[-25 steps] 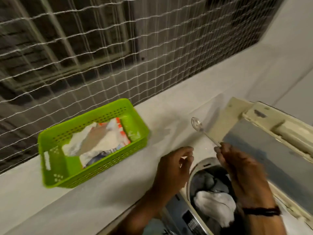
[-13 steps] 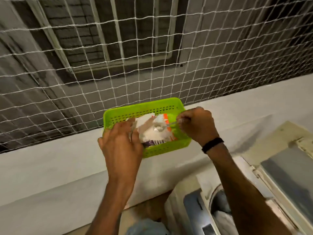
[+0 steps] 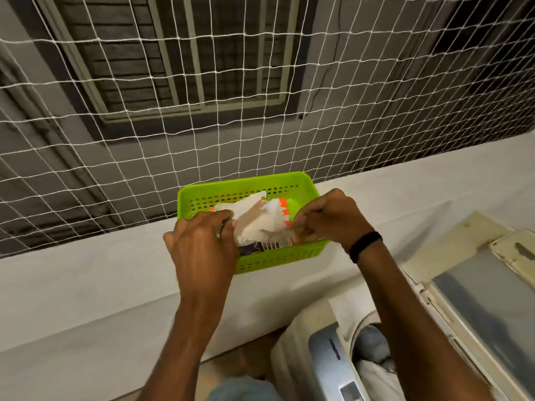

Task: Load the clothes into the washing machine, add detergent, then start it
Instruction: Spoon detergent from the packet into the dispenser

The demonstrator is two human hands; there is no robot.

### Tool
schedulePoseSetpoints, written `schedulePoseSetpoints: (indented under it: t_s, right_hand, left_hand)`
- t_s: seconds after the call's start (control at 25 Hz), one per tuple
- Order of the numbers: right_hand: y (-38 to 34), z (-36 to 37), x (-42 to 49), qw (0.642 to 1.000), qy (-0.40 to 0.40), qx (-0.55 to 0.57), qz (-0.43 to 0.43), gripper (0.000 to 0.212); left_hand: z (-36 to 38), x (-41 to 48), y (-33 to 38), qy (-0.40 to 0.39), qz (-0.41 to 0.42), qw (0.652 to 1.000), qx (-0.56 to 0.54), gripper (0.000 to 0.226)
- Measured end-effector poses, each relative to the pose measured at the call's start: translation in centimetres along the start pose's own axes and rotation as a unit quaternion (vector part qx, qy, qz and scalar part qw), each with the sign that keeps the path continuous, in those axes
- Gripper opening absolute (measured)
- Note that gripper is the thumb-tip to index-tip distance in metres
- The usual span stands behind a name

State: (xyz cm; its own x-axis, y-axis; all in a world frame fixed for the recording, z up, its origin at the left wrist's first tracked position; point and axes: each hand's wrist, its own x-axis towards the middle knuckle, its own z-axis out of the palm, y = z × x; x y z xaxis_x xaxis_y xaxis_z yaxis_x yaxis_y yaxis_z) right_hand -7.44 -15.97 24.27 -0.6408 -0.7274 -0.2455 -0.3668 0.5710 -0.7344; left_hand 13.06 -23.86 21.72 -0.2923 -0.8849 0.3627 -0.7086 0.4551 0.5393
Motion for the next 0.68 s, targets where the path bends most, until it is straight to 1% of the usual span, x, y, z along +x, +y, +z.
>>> schedulePoseSetpoints:
  t_s: [0.12,0.28,0.44,0.56,0.68]
  right_hand:
    - [-0.1,-1.1,-0.8,0.993,0.019,0.109,0.029,0.020]
    - [0.2,-1.8,-2.0,0.981,0.008,0.192,0.031,0.013]
    - [1.0,-2.4,-3.0,0.965,-0.004,0.259,0.042,0.010]
    - [1.7,-2.9,-3.8,0.955,0.006,0.296,0.035,0.010]
    - [2.8,-3.9,-5.2,0.949,0.024,0.313,0.028,0.016]
  left_hand:
    - [0.0,0.0,-0.2,-0.002,-0.006,1.000,-0.016,0.012]
    - [0.0,-0.1,-0.5,0.000,-0.002,1.000,-0.027,0.013]
    - [0.1,-0.3,-0.3,0.007,-0.001,0.999,-0.051,0.013]
    - [0.1,-0.4,0.6,0.018,0.015,0.996,-0.090,0.012]
    - [0.3,-0.9,1.9,0.027,0.034,0.990,-0.132,0.012]
